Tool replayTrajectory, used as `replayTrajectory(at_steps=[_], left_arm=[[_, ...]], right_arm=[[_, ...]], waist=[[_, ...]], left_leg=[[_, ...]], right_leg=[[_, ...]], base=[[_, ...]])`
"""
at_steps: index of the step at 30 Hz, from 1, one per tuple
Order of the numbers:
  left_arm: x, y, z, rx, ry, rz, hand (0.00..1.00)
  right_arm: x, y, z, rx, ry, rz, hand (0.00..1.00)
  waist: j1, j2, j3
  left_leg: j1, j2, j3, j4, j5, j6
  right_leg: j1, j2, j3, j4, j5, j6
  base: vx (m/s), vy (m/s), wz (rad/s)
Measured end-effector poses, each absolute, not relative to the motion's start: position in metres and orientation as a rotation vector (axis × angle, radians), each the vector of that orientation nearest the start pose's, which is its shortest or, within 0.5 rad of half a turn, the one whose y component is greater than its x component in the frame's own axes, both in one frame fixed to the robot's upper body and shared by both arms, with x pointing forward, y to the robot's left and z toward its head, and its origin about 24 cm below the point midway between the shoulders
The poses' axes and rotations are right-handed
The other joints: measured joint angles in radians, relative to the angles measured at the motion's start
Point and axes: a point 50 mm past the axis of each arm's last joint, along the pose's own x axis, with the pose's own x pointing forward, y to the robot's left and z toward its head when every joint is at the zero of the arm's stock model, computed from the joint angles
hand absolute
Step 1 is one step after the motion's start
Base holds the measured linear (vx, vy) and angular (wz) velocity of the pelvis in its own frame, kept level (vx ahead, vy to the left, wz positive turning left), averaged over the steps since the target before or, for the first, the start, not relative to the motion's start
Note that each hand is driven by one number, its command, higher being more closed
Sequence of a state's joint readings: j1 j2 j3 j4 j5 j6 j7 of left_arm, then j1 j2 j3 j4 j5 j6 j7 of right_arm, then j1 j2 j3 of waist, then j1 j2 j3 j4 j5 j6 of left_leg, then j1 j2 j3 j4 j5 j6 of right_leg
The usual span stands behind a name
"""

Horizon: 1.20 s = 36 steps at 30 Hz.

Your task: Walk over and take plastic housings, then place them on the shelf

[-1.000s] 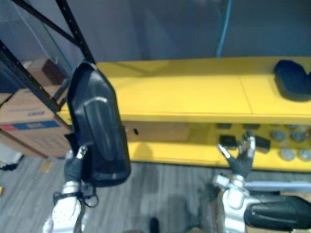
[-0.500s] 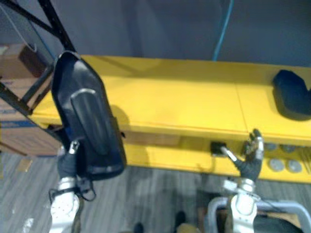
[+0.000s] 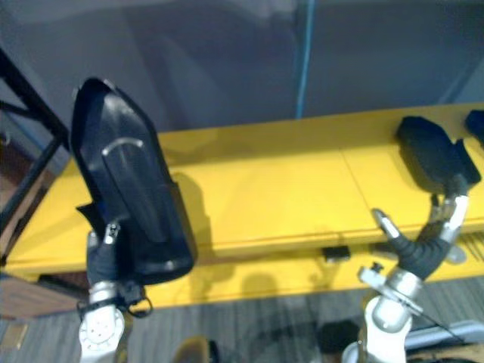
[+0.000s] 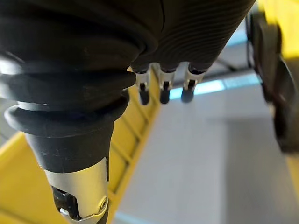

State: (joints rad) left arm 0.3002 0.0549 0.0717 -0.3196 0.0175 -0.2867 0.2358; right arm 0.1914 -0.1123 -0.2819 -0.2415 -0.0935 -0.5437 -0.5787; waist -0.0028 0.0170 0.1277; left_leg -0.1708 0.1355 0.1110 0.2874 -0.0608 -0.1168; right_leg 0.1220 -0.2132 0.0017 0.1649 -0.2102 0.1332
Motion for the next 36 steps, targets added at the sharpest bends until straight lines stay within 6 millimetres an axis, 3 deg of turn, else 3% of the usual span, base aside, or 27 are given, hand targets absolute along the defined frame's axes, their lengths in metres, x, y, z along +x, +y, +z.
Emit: replayTrajectory(at_steps=[1,3,5,10,15,20,22,24,26,29,33,36], left_arm=[[0.188,0.201,0.087,0.108,-0.353,0.349,1.00],[0.188,0.204,0.089,0.121,-0.360,0.352,1.00],[0.189,0.209,0.092,0.126,-0.372,0.369,1.00],[0.191,0.204,0.094,0.109,-0.379,0.322,1.00],[0.199,0.195,0.100,0.128,-0.377,0.204,1.00],[0.228,0.175,0.104,0.152,-0.290,-0.017,1.00],[0.244,0.163,0.095,0.132,-0.204,-0.102,1.00],[0.254,0.157,0.088,0.119,-0.138,-0.140,1.00],[0.269,0.145,0.073,0.114,-0.016,-0.186,1.00],[0.283,0.139,0.061,0.115,0.088,-0.201,1.00],[0.309,0.143,0.049,0.083,0.218,-0.107,1.00],[0.323,0.161,0.042,0.068,0.284,0.056,1.00]], right_arm=[[0.176,-0.249,0.117,-0.149,-0.691,-0.796,0.00],[0.179,-0.249,0.120,-0.139,-0.709,-0.799,0.00],[0.181,-0.251,0.124,-0.124,-0.730,-0.811,0.00],[0.181,-0.251,0.119,-0.082,-0.700,-0.839,0.00],[0.185,-0.251,0.117,-0.096,-0.656,-0.812,0.00],[0.189,-0.251,0.113,-0.099,-0.593,-0.770,0.00],[0.192,-0.249,0.112,-0.101,-0.570,-0.743,0.00],[0.195,-0.246,0.110,-0.087,-0.555,-0.711,0.00],[0.196,-0.245,0.104,-0.086,-0.513,-0.689,0.00],[0.194,-0.246,0.100,-0.101,-0.487,-0.672,0.00],[0.190,-0.246,0.095,-0.118,-0.460,-0.648,0.00],[0.189,-0.246,0.094,-0.119,-0.452,-0.615,0.00]], waist=[[0.000,-0.046,-0.013],[-0.003,-0.058,-0.018],[-0.010,-0.055,-0.021],[-0.017,-0.029,-0.036],[-0.014,-0.016,-0.041],[-0.019,-0.006,-0.042],[-0.037,-0.002,-0.043],[-0.045,-0.001,-0.044],[-0.078,0.015,-0.050],[-0.101,0.023,-0.055],[-0.147,0.026,-0.060],[-0.179,0.025,-0.060]], left_leg=[[0.015,-0.041,0.026,-0.040,0.008,0.017],[0.037,-0.048,0.043,-0.069,0.015,0.027],[0.070,-0.045,0.056,-0.109,0.023,0.032],[0.119,-0.041,0.065,-0.245,0.092,0.028],[0.174,-0.034,0.089,-0.368,0.160,0.020],[0.175,-0.024,0.117,-0.375,0.165,0.013],[0.175,-0.023,0.131,-0.376,0.175,0.008],[0.175,-0.018,0.155,-0.377,0.184,0.004],[0.173,0.006,0.168,-0.378,0.202,-0.008],[0.187,0.036,0.201,-0.378,0.209,-0.018],[0.190,0.063,0.239,-0.378,0.214,-0.027],[0.200,0.071,0.288,-0.377,0.215,-0.028]], right_leg=[[-0.011,-0.044,0.001,0.003,0.014,-0.004],[-0.016,-0.050,-0.003,-0.002,0.063,0.011],[-0.015,-0.043,-0.005,-0.003,0.117,0.029],[-0.017,-0.024,-0.056,-0.038,0.178,0.016],[-0.017,-0.010,-0.084,-0.050,0.178,0.016],[-0.020,-0.004,-0.084,-0.085,0.176,0.013],[-0.023,-0.004,-0.085,-0.099,0.160,-0.006],[-0.039,-0.004,-0.083,-0.101,0.141,0.002],[-0.055,0.017,-0.077,-0.099,0.139,0.006],[-0.073,0.044,-0.043,-0.094,0.138,0.004],[-0.106,0.071,0.000,-0.086,0.147,-0.001],[-0.125,0.082,0.055,-0.084,0.174,0.008]], base=[[0.16,0.223,-0.17],[0.11,0.125,-0.18],[0.07,0.063,-0.17],[0.01,-0.029,-0.06],[-0.03,-0.033,-0.05],[-0.08,-0.044,-0.21],[-0.09,-0.044,-0.24],[-0.09,-0.051,-0.33],[-0.10,-0.081,-0.28],[-0.05,-0.067,-0.36],[-0.03,-0.034,-0.34],[0.00,0.002,-0.48]])
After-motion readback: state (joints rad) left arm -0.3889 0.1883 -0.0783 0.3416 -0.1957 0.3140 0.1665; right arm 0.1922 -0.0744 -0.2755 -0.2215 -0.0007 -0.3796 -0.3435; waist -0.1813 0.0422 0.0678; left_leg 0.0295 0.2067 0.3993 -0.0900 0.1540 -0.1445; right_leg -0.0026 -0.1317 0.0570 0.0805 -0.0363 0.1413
